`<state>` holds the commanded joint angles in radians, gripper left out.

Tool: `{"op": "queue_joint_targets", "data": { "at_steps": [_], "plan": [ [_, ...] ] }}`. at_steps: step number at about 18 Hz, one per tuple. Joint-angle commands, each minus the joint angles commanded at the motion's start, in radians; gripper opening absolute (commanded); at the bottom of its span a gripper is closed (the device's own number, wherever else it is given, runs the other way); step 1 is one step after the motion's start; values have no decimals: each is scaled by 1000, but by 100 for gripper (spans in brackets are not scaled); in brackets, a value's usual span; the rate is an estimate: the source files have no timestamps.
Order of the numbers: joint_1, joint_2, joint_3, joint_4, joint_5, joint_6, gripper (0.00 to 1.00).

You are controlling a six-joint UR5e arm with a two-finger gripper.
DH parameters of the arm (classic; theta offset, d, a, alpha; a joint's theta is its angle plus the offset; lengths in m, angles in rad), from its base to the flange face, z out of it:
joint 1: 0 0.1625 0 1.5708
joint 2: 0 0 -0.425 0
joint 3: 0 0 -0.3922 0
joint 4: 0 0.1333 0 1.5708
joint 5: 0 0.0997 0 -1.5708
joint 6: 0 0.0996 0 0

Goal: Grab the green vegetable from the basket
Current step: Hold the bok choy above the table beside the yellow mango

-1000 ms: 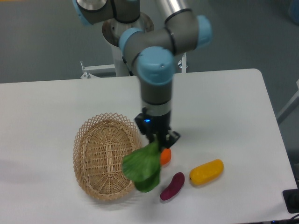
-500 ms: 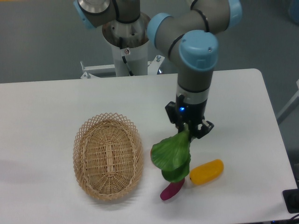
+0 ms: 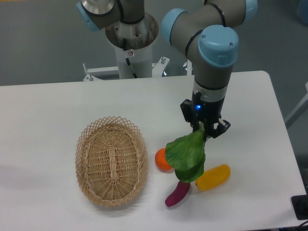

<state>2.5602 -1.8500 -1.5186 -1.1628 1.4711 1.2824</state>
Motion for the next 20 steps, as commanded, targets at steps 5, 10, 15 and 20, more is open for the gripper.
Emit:
{"op": "queue_joint_targets", "data": {
  "at_steps": [5, 10, 15, 20],
  "plan": [
    [0, 0, -2, 0, 0, 0, 40],
    [8, 0, -3, 6, 0, 0, 40],
    [14, -2, -6, 12, 0, 0, 40],
    [20, -2, -2, 11, -3, 0, 40]
  ]
}}
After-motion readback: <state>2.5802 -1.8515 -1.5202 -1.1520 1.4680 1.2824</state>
